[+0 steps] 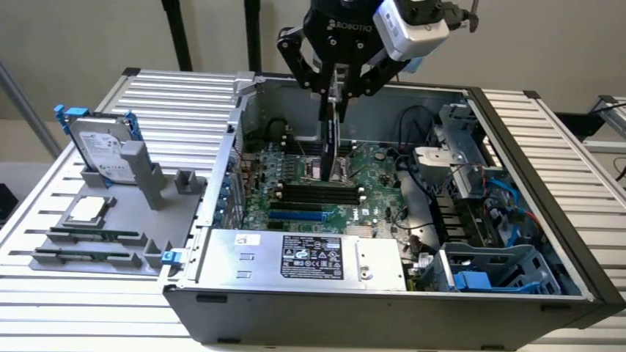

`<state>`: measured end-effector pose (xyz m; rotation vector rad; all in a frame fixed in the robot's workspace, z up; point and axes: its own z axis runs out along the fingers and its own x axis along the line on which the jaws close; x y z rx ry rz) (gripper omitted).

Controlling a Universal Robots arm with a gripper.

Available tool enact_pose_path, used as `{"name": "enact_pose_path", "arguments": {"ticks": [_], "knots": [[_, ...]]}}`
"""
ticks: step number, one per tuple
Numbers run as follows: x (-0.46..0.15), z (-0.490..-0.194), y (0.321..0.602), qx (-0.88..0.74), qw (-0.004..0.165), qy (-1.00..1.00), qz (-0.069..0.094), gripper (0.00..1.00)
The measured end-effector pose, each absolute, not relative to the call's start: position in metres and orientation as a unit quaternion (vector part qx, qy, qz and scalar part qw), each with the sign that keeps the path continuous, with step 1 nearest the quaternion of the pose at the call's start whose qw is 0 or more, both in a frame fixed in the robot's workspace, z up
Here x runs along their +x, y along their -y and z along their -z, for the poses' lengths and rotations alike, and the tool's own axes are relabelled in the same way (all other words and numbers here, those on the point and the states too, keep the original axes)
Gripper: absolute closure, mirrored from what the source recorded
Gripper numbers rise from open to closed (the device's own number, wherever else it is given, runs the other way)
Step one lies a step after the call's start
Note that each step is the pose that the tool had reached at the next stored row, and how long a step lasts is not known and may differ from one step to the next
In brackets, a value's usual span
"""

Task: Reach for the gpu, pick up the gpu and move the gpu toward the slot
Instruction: 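Pick up the gpu and move the gpu toward the slot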

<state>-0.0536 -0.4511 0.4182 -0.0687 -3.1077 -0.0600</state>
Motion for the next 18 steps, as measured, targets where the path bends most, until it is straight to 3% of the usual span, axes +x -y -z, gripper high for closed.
{"name": "enact_pose_path", "arguments": {"ticks": [18], "knots": [[-0.022, -0.409, 0.448, -0.008, 0.017, 1.0, 0.019, 0.73]]}}
